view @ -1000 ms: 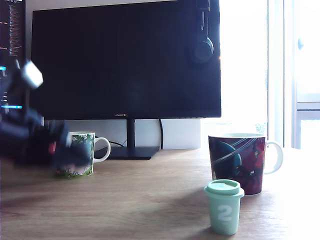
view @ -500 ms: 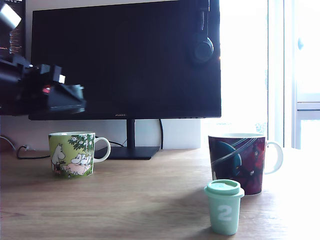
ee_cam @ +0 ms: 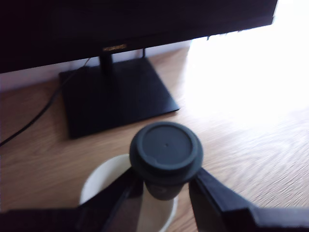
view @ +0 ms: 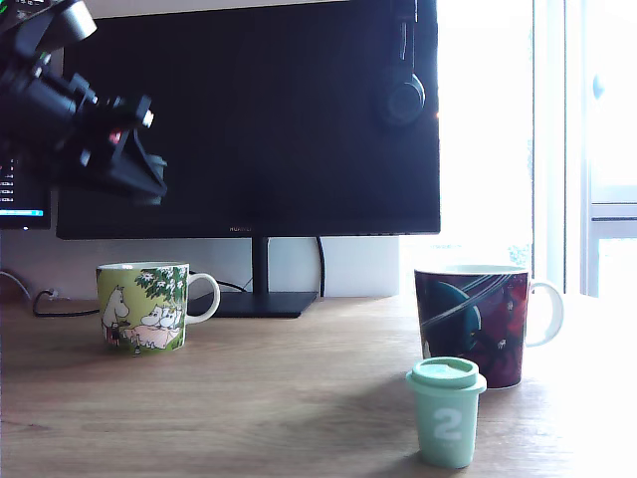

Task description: Pick up the coffee capsules from the table one by one and drop them inside the nearest coffee cup

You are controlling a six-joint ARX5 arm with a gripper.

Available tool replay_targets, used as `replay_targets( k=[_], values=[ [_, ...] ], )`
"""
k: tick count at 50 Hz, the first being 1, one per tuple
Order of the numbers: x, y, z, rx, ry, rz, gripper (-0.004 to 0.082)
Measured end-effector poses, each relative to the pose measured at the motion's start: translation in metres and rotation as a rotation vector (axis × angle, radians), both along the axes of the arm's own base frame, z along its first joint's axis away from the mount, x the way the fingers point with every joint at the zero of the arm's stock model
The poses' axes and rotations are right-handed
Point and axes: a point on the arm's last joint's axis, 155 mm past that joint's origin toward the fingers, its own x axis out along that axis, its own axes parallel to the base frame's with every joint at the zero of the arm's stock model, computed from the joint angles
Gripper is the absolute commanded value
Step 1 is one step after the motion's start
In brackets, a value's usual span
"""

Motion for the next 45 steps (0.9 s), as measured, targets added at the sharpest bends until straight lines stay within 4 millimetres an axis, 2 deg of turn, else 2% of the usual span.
replay_targets(
  k=[11,16,30,45],
  values=[
    [-0.001,0.023,-0.006,0.026,0.133,0.063,0.0113],
    [-0.001,0.026,-0.011,0.027,0.184,0.063,0.0113],
    [0.008,0.014,-0.030,0.036,0.335,0.020,0.0113],
    [0.011,0.012,-0.042,0.080,0.450,0.005,0.0113]
  ],
)
